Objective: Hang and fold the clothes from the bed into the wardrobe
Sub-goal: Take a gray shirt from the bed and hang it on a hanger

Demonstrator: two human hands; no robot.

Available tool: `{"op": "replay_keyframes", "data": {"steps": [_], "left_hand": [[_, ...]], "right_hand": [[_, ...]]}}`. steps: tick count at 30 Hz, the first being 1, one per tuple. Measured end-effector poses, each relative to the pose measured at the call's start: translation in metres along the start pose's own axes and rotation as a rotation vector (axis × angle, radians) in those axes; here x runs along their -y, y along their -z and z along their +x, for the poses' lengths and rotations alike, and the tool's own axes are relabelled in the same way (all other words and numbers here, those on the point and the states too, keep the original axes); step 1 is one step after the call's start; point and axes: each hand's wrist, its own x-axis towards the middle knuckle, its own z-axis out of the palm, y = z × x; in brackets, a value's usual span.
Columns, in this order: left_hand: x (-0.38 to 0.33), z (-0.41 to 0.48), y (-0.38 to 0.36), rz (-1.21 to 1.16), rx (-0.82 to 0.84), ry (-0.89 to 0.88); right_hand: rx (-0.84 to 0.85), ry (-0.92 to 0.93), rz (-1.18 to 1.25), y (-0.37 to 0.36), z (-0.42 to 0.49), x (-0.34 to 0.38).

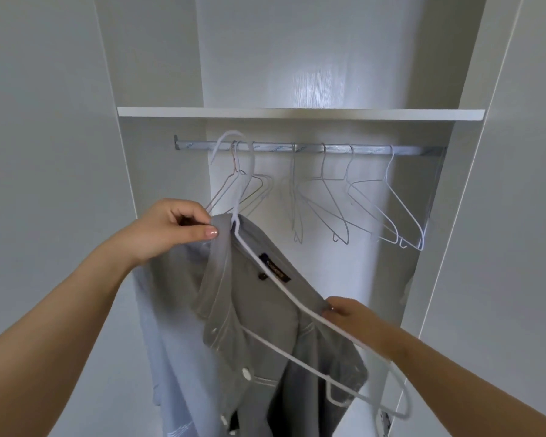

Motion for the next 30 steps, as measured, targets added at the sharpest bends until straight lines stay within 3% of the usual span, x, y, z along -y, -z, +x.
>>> {"op": "replay_keyframes", "data": {"steps": [8,14,16,19,23,24,27,28,30], "left_hand": [[0.013,0.003,0.002,0.312,-0.033,0.100],[0.014,0.002,-0.016,0.799,-0.262,0.070],[0.012,0.000,-0.029,0.848,-0.344,0.057],[0.012,-0.001,-0.048,0.749,-0.389,0.070],[0.016,-0.003,-0.051,0.472,-0.412,0.135],[0.017,-0.004,-0.048,0.399,-0.430,0.140],[0.017,-0.007,-0.042,0.188,-0.459,0.146],[0.017,-0.008,-0.041,0.121,-0.462,0.145],[0.016,-0.009,-0.040,0.022,-0.455,0.129]], "right_hand": [[-0.321,0.059,-0.069,0.020,0.004,0.003],[-0.375,0.020,-0.123,0.027,0.007,0.024],[-0.405,-0.012,-0.006,0.024,0.008,0.038],[-0.365,0.012,0.260,0.014,0.005,0.068],[-0.264,0.137,0.214,0.006,-0.004,0.086],[-0.345,0.169,0.152,0.007,-0.005,0.085],[-0.821,0.224,-0.058,0.017,-0.004,0.075],[-0.885,0.194,-0.126,0.022,-0.003,0.072],[-0.773,0.075,-0.280,0.029,0.000,0.064]]}}
